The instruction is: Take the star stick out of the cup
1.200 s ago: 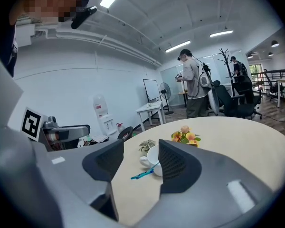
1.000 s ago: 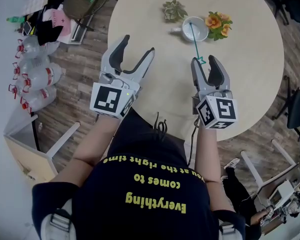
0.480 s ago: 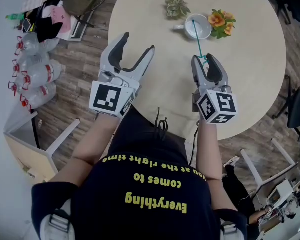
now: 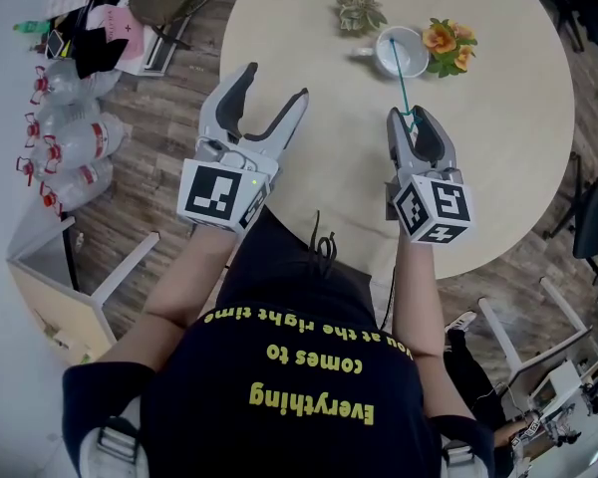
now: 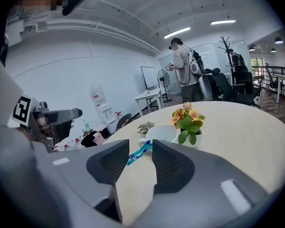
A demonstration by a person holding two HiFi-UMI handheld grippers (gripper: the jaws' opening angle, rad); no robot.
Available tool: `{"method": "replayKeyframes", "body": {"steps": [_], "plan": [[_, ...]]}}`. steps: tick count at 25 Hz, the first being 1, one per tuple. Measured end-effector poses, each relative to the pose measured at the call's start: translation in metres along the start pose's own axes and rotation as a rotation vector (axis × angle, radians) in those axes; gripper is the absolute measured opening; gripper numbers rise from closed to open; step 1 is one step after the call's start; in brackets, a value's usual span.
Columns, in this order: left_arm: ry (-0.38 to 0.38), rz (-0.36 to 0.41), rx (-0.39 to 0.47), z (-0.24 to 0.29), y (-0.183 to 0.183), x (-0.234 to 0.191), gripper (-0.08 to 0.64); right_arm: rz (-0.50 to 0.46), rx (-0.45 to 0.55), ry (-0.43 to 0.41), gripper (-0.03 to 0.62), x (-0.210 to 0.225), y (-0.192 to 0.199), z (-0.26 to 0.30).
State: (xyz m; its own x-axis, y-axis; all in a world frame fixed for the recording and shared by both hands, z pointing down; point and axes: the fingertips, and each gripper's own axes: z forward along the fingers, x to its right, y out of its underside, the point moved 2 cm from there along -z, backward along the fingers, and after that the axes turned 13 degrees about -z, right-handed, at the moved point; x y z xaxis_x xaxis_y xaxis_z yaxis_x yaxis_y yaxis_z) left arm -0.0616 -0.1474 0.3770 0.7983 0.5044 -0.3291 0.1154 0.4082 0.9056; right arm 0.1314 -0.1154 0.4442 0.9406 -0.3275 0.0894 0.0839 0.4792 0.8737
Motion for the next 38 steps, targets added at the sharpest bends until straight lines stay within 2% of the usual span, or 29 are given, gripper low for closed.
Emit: {"method": "replayKeyframes", "body": {"steps": [7,12,17,22,38], "plan": [[-0.003,-0.001,0.002,-0.001,0.000,-0.001,0.295,-0.028,-0.020,0.028,0.106,0.002,0.002,0.001],[-0.007,-0.005,0.006,-0.002,0.000,-0.003,0.295,-0.039,-0.030,0.044,0.084,0.004,0.003,0.001],[-0.004,-0.007,0.012,-0.004,-0.004,-0.004,0.295,-0.073,-0.014,0.091,0.048,0.006,-0.003,-0.004],[-0.003,-0.008,0.017,-0.006,-0.005,-0.004,0.295,-0.110,0.003,0.127,0.034,0.009,-0.010,-0.010],[0.014,-0.001,0.061,-0.016,-0.018,0.007,0.295,-0.156,0.064,0.169,0.029,0.007,-0.034,-0.031]]}}
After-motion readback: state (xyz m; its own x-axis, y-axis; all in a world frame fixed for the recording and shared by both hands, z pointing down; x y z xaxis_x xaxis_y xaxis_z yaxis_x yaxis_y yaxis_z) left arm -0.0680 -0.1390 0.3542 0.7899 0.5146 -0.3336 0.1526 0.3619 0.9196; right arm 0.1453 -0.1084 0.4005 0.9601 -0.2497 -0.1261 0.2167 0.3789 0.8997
